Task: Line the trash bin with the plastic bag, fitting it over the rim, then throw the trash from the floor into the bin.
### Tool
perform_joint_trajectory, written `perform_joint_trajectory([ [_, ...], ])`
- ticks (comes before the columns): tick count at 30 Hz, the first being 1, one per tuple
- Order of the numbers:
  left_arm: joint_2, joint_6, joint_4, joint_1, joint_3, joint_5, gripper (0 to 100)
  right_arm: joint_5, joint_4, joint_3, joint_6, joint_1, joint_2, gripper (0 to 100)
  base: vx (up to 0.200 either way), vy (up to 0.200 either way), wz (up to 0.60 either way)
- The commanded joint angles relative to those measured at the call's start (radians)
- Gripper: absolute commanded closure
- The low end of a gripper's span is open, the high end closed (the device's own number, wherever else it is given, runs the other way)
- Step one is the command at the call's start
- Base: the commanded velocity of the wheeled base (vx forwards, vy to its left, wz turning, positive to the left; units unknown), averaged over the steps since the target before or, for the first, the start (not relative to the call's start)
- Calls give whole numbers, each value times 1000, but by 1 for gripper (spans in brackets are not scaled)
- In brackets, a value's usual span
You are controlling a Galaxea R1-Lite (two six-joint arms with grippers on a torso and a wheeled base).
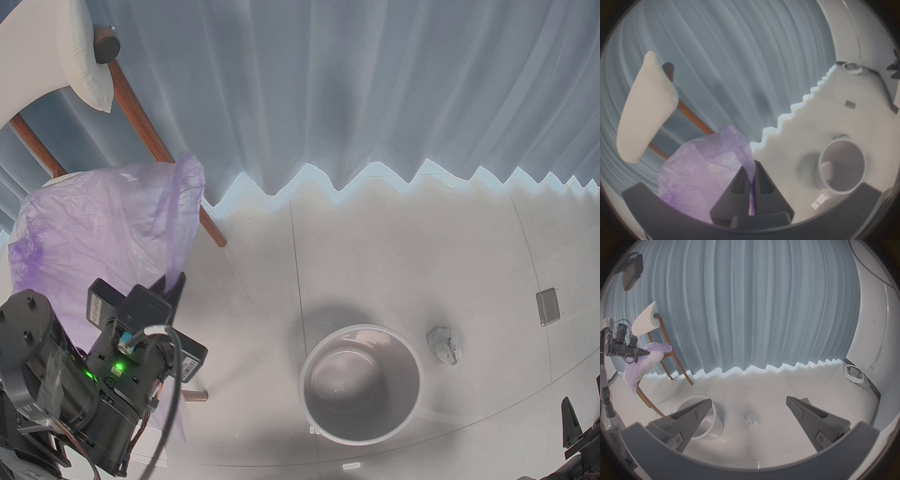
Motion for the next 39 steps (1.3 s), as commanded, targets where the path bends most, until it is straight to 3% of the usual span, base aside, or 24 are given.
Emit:
perform_joint_trajectory([
  [1, -7, 44, 20, -18, 23, -102, 100, 0, 0, 18, 0, 0, -17, 0, 0, 0, 0],
  [4, -49, 57, 72, -17, 28, -134, 100, 0, 0, 18, 0, -2, -17, 0, 0, 0, 0],
  [8, -92, -4, 187, -6, -15, -209, 100, 0, 0, 18, 0, 0, -17, 0, 0, 0, 0],
  [11, -124, -90, 334, 20, -59, -367, 100, 0, -1, 18, 0, 0, -17, 0, 0, 0, 0],
  [12, -125, -90, 340, 21, -61, -377, 100, 0, 0, 18, 0, 0, -17, 0, 0, 0, 0],
  [13, -151, -90, 420, 66, -85, -499, 100, 0, -1, 18, 0, -2, -17, 0, 0, 0, 0],
  [15, -174, -87, 501, 115, -119, -591, 100, 0, 0, 18, 0, 0, -17, 0, 0, 0, 0],
  [20, -220, -121, 641, 192, -188, -668, 100, 0, -1, 18, 0, 0, -17, 0, 0, 0, 0],
  [26, -257, -343, 655, 189, -181, -693, 100, 1, 0, 18, 0, 0, -17, 0, 0, 0, 0],
  [30, -277, -364, 656, 232, -179, -851, 100, 0, -1, 18, 0, -2, -17, 0, 0, 0, 0],
  [31, -277, -364, 656, 232, -179, -851, 100, 0, -1, 18, 0, -2, -17, 0, 0, 0, 0],
  [35, -297, -384, 653, 354, -173, -1045, 100, 1, 0, 18, 0, 0, -17, 0, 0, 0, 0],
  [38, -299, -403, 653, 393, -170, -1110, 100, 1, 0, 18, 0, 0, -17, 0, 0, 0, 0],
  [39, -306, -466, 652, 420, -164, -1154, 100, 0, -1, 18, 0, -2, -17, 0, 0, 0, 0],
])
